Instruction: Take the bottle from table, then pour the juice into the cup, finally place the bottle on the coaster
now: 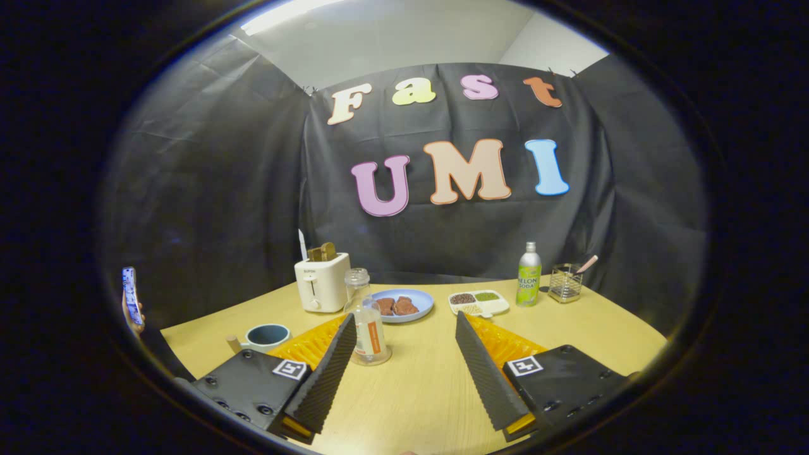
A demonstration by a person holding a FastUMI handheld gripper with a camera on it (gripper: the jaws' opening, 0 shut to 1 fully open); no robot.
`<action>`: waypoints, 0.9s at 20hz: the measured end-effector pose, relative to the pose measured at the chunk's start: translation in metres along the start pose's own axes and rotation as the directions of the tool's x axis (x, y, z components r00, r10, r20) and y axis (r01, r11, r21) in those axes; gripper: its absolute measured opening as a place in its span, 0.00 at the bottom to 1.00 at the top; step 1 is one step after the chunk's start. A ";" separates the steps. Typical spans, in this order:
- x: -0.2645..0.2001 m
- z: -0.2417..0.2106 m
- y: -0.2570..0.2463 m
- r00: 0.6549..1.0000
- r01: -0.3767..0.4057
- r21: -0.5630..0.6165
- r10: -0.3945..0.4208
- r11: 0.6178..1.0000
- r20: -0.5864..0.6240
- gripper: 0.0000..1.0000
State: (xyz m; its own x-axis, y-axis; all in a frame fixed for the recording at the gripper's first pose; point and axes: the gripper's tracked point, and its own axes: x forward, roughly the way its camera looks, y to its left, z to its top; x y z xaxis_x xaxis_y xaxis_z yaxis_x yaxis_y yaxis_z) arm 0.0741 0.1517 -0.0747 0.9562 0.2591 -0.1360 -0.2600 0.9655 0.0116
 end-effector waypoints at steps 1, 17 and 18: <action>-0.001 0.004 0.002 1.000 -0.001 -0.004 0.001 1.000 0.007 1.00; -0.017 0.034 0.013 0.998 0.004 -0.045 -0.001 0.999 0.065 1.00; -0.017 0.036 0.013 0.998 0.006 -0.049 -0.002 0.999 0.067 1.00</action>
State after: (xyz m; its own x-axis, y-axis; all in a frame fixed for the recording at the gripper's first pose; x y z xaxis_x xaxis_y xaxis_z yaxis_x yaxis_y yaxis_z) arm 0.0594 0.1611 -0.0368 0.9637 0.2579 -0.0698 -0.2609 0.9646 -0.0380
